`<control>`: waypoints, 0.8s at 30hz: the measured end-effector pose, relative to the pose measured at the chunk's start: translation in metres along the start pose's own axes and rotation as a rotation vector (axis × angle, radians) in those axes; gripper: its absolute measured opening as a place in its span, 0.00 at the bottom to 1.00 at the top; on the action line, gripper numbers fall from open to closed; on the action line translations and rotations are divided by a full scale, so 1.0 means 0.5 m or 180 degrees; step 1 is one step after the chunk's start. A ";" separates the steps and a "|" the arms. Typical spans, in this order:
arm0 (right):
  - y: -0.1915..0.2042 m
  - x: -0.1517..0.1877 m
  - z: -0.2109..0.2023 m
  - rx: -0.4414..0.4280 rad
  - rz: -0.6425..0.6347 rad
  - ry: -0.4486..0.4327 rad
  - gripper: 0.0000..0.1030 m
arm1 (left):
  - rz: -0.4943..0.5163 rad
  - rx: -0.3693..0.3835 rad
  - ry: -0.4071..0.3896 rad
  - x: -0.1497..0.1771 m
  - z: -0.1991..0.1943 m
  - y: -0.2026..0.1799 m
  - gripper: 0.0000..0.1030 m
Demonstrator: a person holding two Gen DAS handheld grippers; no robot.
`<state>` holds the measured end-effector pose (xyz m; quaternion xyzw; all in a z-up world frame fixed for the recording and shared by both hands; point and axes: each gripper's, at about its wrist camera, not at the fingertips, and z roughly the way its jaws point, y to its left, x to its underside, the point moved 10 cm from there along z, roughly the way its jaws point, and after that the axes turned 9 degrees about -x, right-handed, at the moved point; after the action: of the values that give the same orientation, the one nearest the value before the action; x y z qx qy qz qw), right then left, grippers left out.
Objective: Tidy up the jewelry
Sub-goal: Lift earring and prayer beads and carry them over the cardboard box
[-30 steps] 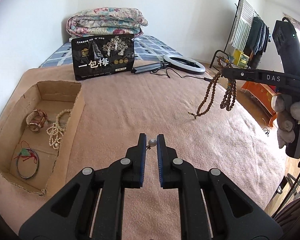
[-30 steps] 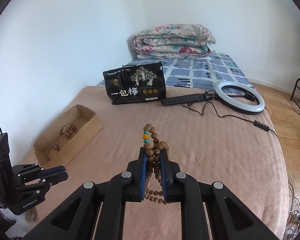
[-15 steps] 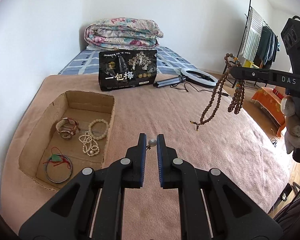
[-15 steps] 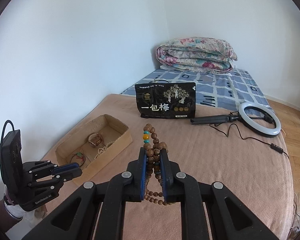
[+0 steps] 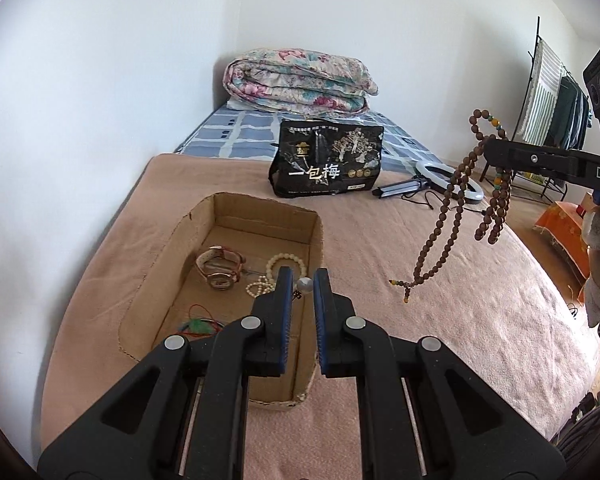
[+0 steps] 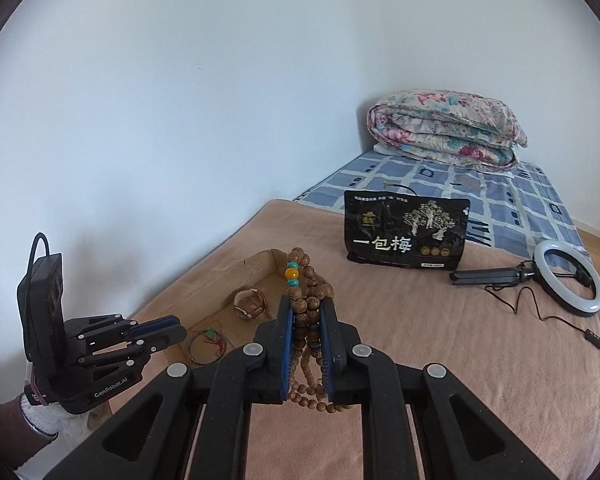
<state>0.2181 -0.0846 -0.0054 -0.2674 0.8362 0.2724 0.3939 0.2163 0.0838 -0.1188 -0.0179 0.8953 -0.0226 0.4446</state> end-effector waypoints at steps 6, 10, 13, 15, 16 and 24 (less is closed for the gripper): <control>0.053 -0.019 0.055 -0.0122 -0.0106 0.0047 0.10 | -0.0057 -0.0099 0.0010 0.004 0.009 0.049 0.09; 0.081 -0.028 0.081 -0.0194 -0.0149 0.0064 0.10 | -0.0067 -0.0156 0.0023 0.008 0.016 0.072 0.09; 0.101 -0.035 0.092 -0.0235 -0.0181 0.0064 0.10 | -0.0106 -0.0179 0.0039 0.010 0.024 0.089 0.09; 0.109 -0.039 0.102 -0.0258 -0.0192 0.0068 0.10 | -0.0137 -0.0187 0.0048 0.013 0.026 0.098 0.09; 0.113 -0.041 0.107 -0.0264 -0.0194 0.0073 0.10 | -0.0148 -0.0194 0.0051 0.015 0.027 0.102 0.09; 0.119 -0.020 0.167 -0.0373 -0.0055 0.0214 0.10 | -0.0231 -0.0224 0.0104 0.025 0.046 0.128 0.09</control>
<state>0.2270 0.0156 -0.0282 -0.3062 0.8292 0.3083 0.3516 0.2265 0.1466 -0.1463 -0.0656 0.9014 -0.0075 0.4279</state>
